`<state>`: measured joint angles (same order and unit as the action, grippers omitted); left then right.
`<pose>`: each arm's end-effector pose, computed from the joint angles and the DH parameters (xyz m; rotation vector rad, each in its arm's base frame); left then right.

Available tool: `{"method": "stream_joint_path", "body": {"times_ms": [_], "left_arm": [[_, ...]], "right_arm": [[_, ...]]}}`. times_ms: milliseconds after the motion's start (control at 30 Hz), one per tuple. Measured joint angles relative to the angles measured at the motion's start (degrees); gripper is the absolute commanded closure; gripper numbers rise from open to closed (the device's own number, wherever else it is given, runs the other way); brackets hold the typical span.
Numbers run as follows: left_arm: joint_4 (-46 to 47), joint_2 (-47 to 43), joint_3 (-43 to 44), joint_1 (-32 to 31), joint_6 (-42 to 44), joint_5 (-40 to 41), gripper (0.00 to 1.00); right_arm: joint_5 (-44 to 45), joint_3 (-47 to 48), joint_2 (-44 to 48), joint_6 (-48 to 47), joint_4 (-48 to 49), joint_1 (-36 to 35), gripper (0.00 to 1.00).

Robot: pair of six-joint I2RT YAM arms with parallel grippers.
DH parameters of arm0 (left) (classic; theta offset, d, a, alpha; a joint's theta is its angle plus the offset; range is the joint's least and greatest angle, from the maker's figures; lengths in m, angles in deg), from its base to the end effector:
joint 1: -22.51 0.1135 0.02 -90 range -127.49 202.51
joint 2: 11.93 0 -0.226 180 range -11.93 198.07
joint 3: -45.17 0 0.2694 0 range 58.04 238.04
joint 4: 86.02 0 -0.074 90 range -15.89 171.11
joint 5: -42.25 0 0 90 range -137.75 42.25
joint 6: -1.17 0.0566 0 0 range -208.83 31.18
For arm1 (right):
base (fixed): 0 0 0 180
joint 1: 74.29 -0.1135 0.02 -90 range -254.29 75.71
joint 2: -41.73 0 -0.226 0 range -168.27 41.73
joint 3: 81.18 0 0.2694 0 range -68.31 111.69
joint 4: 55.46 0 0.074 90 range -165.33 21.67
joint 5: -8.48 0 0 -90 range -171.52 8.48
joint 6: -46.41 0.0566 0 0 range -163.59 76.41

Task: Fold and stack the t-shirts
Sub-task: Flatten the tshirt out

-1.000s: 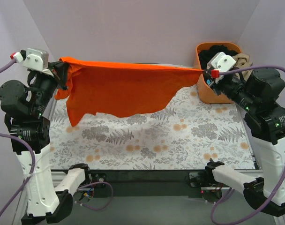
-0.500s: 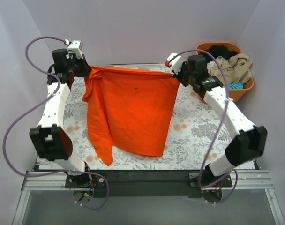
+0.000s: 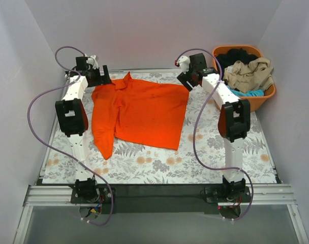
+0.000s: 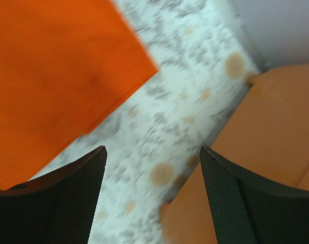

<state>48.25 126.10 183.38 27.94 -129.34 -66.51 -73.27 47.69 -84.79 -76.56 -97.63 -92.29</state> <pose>0.5460 0.0336 0.1744 -0.7914 2.2842 -0.6769 0.5004 0.1541 0.2229 -0.9090 2.0855 -0.3013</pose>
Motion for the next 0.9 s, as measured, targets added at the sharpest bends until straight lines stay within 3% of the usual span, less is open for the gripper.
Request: {"method": "stream_joint_path", "body": {"times_ms": [133, 233, 333, 433, 667, 800, 900], "left_arm": [[-2.03, -16.9, -22.12, 1.07, 4.39, -4.09, 0.18], [-6.56, -28.22, -29.44, 1.6, 9.42, -8.02, 0.27], [-11.58, -39.34, -35.43, 1.64, 16.24, -11.69, 0.3], [-16.68, -48.09, -43.74, 1.62, 23.32, -13.29, 0.3], [-27.58, -54.73, -62.23, 1.6, 36.98, -11.67, 0.25], [-30.88, -60.06, -69.46, 1.6, 43.12, -9.44, 0.25], [-31.56, -62.88, -71.91, 1.6, 45.94, -8.17, 0.25]], "right_arm": [[-7.43, -13.33, 13.31, 0.72, -6.32, -1.6, 0.49], [-13.0, -21.86, 22.25, 1.18, -9.84, -5.22, 0.56], [-17.94, -31.39, 28.92, 1.64, -11.74, -9.9, 0.58], [-20.96, -38.77, 30.53, 2.23, -14.03, -13.07, 0.54], [-22.21, -45.77, 29.88, 3.5, -15.89, -15.61, 0.46], [-21.7, -47.78, 29.81, 3.74, -13.84, -18.43, 0.49], [-20.96, -49.4, 29.46, 3.85, -13.07, -20.33, 0.58]]}}
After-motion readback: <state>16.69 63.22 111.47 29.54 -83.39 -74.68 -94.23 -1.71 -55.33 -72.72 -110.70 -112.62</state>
